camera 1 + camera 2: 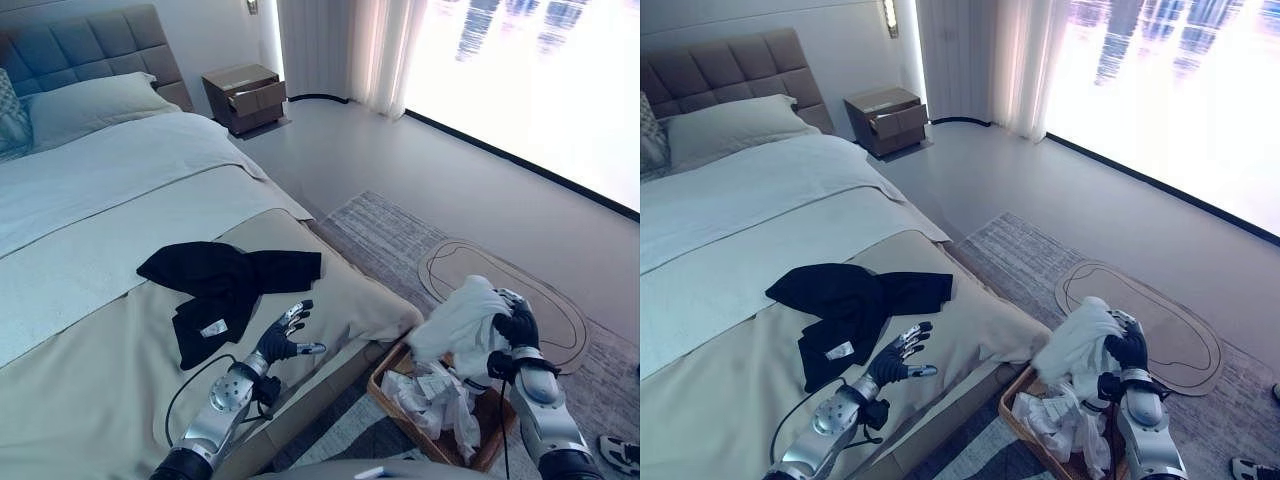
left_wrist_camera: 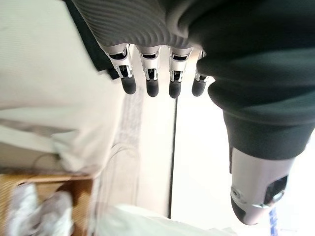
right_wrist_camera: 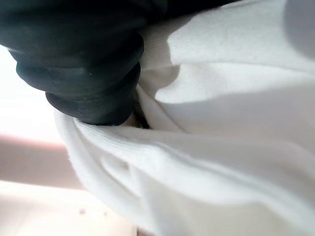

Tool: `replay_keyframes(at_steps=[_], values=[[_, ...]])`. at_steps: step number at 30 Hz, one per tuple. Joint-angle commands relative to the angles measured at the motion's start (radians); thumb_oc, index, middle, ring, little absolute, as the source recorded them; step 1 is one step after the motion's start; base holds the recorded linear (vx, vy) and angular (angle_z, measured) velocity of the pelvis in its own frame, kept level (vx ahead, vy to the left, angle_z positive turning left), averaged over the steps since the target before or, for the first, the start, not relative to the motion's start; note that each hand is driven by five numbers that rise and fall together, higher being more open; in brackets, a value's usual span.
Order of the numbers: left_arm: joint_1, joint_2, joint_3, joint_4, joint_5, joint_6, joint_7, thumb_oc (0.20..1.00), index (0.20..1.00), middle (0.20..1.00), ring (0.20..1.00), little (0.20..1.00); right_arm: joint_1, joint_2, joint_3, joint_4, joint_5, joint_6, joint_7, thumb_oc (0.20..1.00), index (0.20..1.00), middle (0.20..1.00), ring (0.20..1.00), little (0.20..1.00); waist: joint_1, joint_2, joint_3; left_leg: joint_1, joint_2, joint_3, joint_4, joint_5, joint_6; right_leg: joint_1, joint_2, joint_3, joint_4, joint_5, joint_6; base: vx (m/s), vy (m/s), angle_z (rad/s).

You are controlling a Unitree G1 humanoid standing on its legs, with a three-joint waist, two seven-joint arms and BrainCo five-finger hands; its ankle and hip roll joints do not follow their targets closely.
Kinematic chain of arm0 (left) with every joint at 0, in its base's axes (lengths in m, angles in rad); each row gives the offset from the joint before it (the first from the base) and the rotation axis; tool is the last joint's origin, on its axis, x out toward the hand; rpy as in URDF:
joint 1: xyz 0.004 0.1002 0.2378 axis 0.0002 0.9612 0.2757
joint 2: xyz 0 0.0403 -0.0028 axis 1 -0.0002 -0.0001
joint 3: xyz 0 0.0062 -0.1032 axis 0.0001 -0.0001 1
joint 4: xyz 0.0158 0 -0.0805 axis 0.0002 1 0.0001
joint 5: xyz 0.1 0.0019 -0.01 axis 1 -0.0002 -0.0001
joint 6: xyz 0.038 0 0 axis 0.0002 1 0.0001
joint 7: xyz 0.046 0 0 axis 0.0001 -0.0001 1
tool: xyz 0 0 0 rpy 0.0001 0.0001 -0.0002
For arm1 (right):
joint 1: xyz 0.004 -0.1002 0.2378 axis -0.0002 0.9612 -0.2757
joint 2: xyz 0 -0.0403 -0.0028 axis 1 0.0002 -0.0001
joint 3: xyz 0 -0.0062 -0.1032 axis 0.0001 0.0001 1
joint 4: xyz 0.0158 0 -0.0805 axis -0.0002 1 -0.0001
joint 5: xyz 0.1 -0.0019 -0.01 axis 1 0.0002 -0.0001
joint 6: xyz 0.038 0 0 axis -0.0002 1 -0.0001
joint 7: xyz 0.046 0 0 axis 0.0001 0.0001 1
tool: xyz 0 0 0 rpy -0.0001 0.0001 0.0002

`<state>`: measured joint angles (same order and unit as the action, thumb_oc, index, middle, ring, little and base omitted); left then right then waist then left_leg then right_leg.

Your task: Pick up clothes into the bucket

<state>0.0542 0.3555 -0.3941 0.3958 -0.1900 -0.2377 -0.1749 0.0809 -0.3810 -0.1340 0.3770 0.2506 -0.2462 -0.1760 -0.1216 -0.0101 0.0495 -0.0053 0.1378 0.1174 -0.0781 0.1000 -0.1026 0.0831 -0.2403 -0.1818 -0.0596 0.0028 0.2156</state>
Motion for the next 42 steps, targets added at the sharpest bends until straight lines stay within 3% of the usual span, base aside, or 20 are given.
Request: replay_keyframes(at_steps=[1,8,11,13,17,21,23,24,30,42], values=[[-0.005,0.023,0.018,0.028,-0.043,-0.035,-0.023,1.000,1.000,1.000,1.000,1.000,-0.106,-0.038,-0.092,-0.062,0.070,-0.113,-0.043,0.200,0.200,0.200,0.200,0.200,0.007,-0.027,0.007,-0.026,-0.016,-0.006,0.138,-0.120,0.031,-0.124,0.026,0.016,0.070,0.087,-0.023,0.00,0.013,-0.13],[0.016,0.044,0.013,0.070,-0.067,-0.024,-0.067,1.000,1.000,1.000,1.000,1.000,-0.133,-0.059,-0.161,-0.098,0.128,-0.133,-0.067,0.200,0.200,0.200,0.200,0.200,-0.001,-0.018,0.015,-0.029,-0.023,0.003,0.150,-0.129,0.035,-0.128,0.020,0.026,0.076,0.088,-0.021,0.00,0.006,-0.03],[0.031,0.046,0.035,0.077,-0.155,-0.012,-0.105,1.000,1.000,1.000,1.000,1.000,-0.125,-0.059,-0.174,-0.111,0.135,-0.132,-0.057,0.200,0.200,0.200,0.200,0.200,-0.007,-0.013,0.021,-0.029,-0.026,0.008,0.154,-0.132,0.036,-0.135,0.017,0.033,0.081,0.088,-0.021,0.00,0.003,-0.01],[0.051,0.007,0.083,0.105,-0.312,0.026,-0.129,1.000,1.000,1.000,1.000,1.000,-0.119,-0.052,-0.189,-0.109,0.148,-0.135,-0.060,0.200,0.200,0.200,0.200,0.200,-0.007,-0.013,0.026,-0.033,-0.027,0.008,0.159,-0.132,0.038,-0.140,0.015,0.035,0.085,0.088,-0.022,0.00,-0.003,-0.05],[0.074,0.012,0.137,0.047,-0.298,-0.012,-0.102,1.000,1.000,1.000,1.000,1.000,-0.092,-0.040,-0.211,-0.089,0.145,-0.132,-0.061,0.200,0.200,0.200,0.200,0.200,-0.008,-0.008,0.048,-0.047,-0.030,0.003,0.177,-0.138,0.039,-0.152,0.010,0.040,0.099,0.083,-0.023,-0.02,-0.006,-0.09],[0.072,0.003,0.175,-0.001,-0.388,-0.020,-0.095,1.000,1.000,1.000,1.000,1.000,-0.102,-0.041,-0.218,-0.040,0.162,-0.139,-0.072,0.200,0.200,0.200,0.200,0.200,-0.007,0.007,0.094,-0.087,-0.039,-0.005,0.215,-0.144,0.043,-0.188,-0.004,0.044,0.142,0.070,-0.023,-0.10,0.022,0.01],[0.061,-0.004,0.178,-0.025,-0.441,-0.022,-0.101,1.000,1.000,1.000,1.000,1.000,-0.130,-0.046,-0.211,-0.017,0.158,-0.137,-0.088,0.200,0.200,0.200,0.200,0.200,-0.009,0.022,0.125,-0.117,-0.045,-0.010,0.237,-0.149,0.046,-0.227,-0.015,0.054,0.182,0.063,-0.025,-0.18,0.055,0.04],[0.048,-0.009,0.167,-0.076,-0.518,-0.025,-0.111,1.000,1.000,1.000,1.000,1.000,-0.177,-0.051,-0.192,0.032,0.170,-0.133,-0.106,0.200,0.200,0.200,0.200,0.200,-0.009,0.042,0.172,-0.153,-0.053,-0.010,0.263,-0.151,0.049,-0.274,-0.027,0.065,0.218,0.063,-0.028,-0.15,0.044,0.04],[0.002,0.004,0.139,-0.182,-0.565,-0.062,-0.085,1.000,1.000,1.000,1.000,1.000,-0.321,-0.107,-0.111,0.116,0.116,-0.109,-0.156,0.200,0.200,0.200,0.200,0.200,-0.004,0.081,0.268,-0.265,-0.048,0.013,0.342,-0.156,0.047,-0.420,-0.031,0.106,0.289,0.064,-0.035,-0.15,0.022,-0.11],[-0.060,0.051,0.146,-0.399,-0.565,-0.147,0.002,1.000,1.000,1.000,1.000,1.000,-0.539,-0.207,-0.023,0.253,0.109,-0.112,-0.240,0.200,0.200,0.200,0.200,0.200,0.026,0.125,0.382,-0.577,-0.021,0.016,0.543,-0.190,0.038,-0.745,-0.023,0.159,0.492,0.023,-0.058,-0.12,-0.029,-0.06]])
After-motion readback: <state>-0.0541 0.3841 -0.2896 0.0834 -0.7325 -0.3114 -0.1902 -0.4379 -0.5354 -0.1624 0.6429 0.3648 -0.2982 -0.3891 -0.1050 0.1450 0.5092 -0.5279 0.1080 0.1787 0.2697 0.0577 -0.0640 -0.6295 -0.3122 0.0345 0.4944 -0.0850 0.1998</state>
